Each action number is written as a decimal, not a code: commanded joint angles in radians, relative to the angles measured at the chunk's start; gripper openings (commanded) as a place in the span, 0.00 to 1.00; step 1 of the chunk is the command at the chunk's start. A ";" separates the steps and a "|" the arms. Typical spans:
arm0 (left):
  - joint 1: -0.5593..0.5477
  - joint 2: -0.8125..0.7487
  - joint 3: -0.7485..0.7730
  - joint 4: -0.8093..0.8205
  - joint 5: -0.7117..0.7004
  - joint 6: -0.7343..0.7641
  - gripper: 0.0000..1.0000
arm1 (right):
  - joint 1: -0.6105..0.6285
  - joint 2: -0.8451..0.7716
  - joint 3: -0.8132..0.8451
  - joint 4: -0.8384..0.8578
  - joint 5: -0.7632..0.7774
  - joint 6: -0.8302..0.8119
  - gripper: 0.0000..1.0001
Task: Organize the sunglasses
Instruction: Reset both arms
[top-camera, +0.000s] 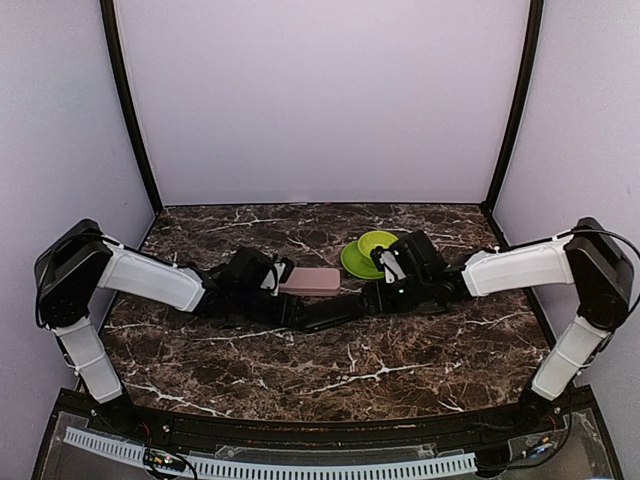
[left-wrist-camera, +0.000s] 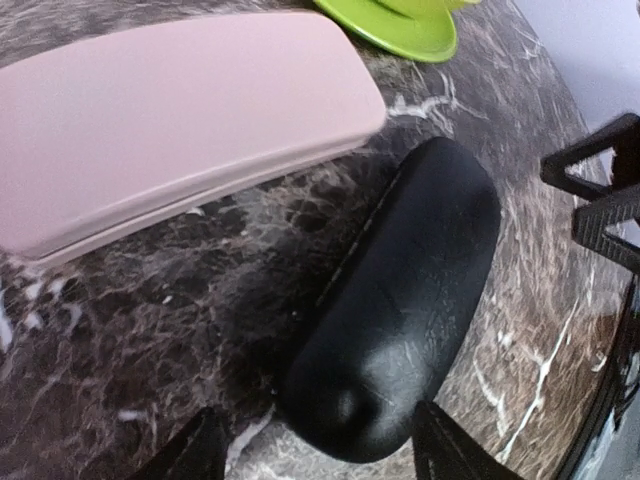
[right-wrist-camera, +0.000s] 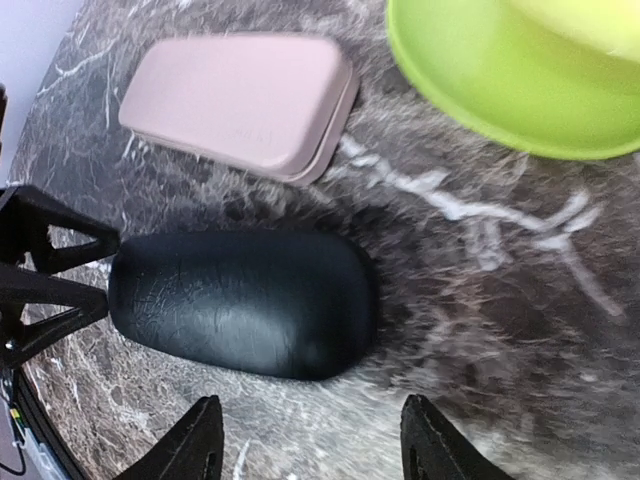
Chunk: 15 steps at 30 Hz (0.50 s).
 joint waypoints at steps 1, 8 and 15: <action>0.008 -0.177 -0.025 -0.100 -0.185 0.089 0.73 | -0.058 -0.132 0.033 -0.112 0.090 -0.091 0.66; 0.165 -0.377 -0.049 -0.222 -0.288 0.207 0.85 | -0.145 -0.295 0.040 -0.289 0.224 -0.162 0.81; 0.261 -0.549 -0.036 -0.293 -0.453 0.280 0.99 | -0.223 -0.431 0.039 -0.371 0.285 -0.194 0.95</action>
